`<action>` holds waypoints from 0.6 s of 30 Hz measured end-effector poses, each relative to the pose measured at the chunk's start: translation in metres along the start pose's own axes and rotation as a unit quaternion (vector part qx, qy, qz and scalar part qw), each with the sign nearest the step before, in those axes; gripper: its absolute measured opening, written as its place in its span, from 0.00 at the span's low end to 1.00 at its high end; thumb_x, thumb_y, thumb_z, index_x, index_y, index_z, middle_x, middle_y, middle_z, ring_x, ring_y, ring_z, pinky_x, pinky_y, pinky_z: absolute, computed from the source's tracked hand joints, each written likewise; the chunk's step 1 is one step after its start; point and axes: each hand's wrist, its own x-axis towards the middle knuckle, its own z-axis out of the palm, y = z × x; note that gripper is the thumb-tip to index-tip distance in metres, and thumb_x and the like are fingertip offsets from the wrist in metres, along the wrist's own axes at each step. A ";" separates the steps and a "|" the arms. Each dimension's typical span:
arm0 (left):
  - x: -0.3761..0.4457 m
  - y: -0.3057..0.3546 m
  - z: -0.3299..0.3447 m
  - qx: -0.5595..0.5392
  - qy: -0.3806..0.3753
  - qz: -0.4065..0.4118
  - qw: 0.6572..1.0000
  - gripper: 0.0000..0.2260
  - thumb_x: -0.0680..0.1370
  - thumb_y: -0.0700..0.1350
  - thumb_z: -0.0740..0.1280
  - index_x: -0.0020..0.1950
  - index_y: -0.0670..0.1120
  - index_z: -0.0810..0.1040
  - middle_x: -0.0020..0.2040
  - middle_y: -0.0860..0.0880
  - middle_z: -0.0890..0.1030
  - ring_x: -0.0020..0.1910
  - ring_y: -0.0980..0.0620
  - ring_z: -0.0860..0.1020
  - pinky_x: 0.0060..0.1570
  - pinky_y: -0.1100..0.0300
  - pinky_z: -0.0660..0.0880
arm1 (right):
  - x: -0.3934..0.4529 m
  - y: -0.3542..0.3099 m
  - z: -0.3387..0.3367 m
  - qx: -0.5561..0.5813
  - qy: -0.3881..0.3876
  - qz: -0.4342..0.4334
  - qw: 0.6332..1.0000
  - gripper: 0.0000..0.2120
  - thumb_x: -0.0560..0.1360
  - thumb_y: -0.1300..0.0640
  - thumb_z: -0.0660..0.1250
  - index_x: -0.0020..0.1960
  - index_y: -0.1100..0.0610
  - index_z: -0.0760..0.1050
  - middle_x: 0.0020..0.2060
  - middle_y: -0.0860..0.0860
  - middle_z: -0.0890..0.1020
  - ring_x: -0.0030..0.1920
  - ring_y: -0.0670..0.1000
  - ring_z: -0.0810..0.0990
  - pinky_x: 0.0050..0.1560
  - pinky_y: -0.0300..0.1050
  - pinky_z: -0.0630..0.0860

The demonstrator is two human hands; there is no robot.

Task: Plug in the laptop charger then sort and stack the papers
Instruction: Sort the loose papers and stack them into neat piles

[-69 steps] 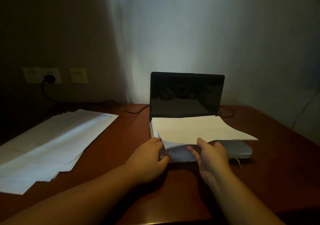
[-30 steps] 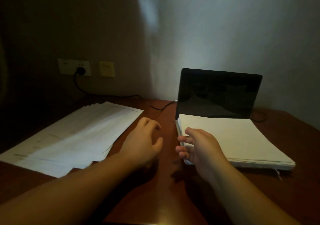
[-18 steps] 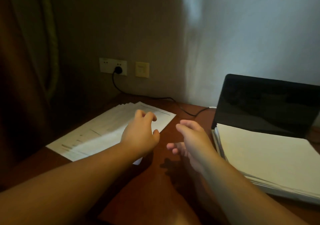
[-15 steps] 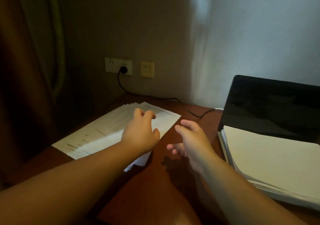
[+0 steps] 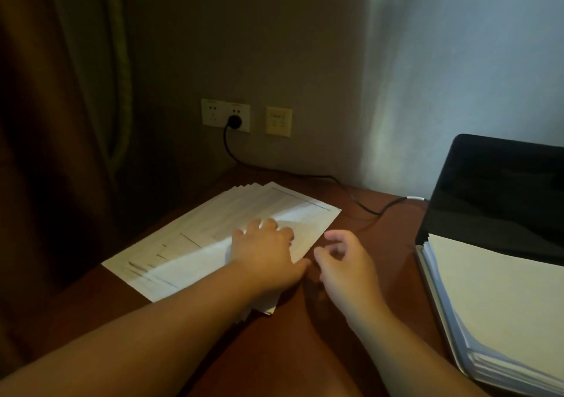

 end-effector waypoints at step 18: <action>-0.002 -0.004 0.004 -0.202 0.105 -0.050 0.972 0.10 0.80 0.53 0.63 0.56 0.57 0.82 0.56 0.57 0.78 0.46 0.57 0.75 0.40 0.66 0.69 | -0.001 0.013 -0.003 -0.098 -0.023 -0.086 0.991 0.12 0.79 0.53 0.65 0.60 0.39 0.75 0.53 0.36 0.77 0.47 0.37 0.78 0.42 0.27 0.73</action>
